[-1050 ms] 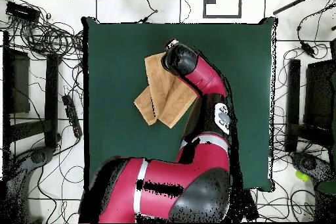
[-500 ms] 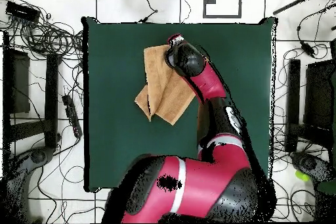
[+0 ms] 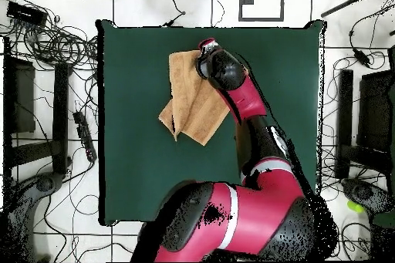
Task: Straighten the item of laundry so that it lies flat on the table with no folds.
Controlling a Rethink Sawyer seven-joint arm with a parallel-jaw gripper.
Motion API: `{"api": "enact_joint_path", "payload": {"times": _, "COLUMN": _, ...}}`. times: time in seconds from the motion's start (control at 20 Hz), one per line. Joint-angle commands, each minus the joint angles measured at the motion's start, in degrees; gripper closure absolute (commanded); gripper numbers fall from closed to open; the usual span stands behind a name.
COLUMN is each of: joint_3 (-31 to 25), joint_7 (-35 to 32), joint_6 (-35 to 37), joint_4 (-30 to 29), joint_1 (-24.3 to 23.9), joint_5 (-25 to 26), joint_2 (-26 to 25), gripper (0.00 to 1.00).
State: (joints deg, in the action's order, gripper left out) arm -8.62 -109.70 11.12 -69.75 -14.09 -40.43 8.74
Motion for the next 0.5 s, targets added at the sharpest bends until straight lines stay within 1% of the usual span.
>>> {"api": "enact_joint_path", "payload": {"times": 0.05, "joint_3": -9.4, "joint_7": -12.6, "joint_6": -1.5, "joint_4": -8.7, "joint_1": 1.4, "joint_5": -0.4, "joint_2": -4.4, "gripper": 1.00}}
{"api": "enact_joint_path", "payload": {"times": 0.5, "joint_3": -10.4, "joint_7": -12.1, "joint_6": -1.5, "joint_4": -9.0, "joint_1": 0.7, "joint_5": -0.3, "joint_2": -4.5, "gripper": 1.00}}
